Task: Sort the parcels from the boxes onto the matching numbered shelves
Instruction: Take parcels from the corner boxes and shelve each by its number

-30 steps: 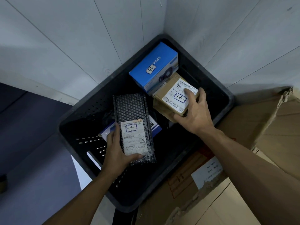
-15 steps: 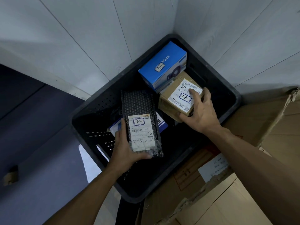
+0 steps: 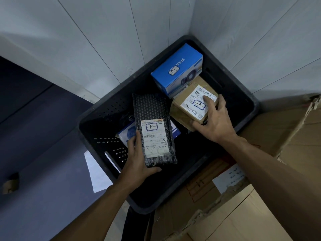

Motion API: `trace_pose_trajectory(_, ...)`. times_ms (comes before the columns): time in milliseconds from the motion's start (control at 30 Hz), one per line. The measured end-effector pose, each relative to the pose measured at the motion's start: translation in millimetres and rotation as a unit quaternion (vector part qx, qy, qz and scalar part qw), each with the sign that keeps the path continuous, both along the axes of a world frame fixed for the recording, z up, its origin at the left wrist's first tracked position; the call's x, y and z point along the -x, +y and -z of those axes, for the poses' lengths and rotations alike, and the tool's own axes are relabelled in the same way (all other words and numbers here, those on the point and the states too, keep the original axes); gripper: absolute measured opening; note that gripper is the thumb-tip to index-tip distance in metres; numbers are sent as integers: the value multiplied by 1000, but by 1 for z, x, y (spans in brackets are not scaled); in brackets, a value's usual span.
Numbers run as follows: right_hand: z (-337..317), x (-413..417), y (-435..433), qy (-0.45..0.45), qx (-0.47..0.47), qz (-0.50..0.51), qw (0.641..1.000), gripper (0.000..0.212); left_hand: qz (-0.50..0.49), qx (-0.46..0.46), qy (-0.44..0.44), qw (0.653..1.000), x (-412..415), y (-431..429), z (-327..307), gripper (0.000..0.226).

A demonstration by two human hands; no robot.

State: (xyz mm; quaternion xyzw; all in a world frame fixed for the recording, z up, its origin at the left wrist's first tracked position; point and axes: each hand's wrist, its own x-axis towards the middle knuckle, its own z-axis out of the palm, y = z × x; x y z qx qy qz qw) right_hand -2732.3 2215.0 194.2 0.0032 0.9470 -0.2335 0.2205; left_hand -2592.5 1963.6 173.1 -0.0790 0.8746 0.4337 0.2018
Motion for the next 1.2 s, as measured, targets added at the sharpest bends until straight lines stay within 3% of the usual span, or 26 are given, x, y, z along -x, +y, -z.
trace_pose_trajectory(133, 2, -1, 1, -2, 1, -3, 1000, 99, 31, 36, 68, 997, 3, 6, 2, 131)
trace_pose_trajectory(300, 4, -1, 1, -1, 1, -2, 1000, 98, 49, 46, 63, 996, 3, 1, -3, 118)
trace_pose_trajectory(500, 2, -1, 0, -4, 0, -4, 1000, 98, 60, 88, 135, 985, 12, 7, 0, 139)
trace_pose_trajectory(833, 1, 0, 0, -7, 8, 3, 1000, 98, 78, 139, 99, 982, 9, 1, -5, 122)
trace_pose_trajectory(967, 2, 0, 0, -5, 9, 5, 1000, 98, 96, 176, 82, 976, 9, 1, -2, 138)
trace_pose_trajectory(1200, 5, -1, 0, -6, 6, 2, 1000, 100, 82, 275, 56, 956, 12, 5, 2, 142)
